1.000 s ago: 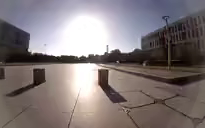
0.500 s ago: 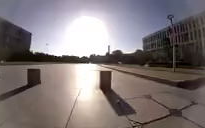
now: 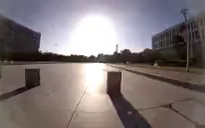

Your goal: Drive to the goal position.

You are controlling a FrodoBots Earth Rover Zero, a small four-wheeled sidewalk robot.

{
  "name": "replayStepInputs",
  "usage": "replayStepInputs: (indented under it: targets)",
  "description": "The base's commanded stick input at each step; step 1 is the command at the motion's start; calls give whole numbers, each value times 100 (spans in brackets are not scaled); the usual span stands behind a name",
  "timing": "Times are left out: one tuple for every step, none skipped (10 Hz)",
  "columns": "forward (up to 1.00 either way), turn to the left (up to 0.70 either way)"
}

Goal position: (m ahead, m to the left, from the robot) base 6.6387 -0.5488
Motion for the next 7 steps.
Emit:
replayStepInputs:
  targets:
    - [70,35]
    - [70,35]
    - [70,23]
    - [70,0]
    - [70,0]
    - [70,0]
    - [70,0]
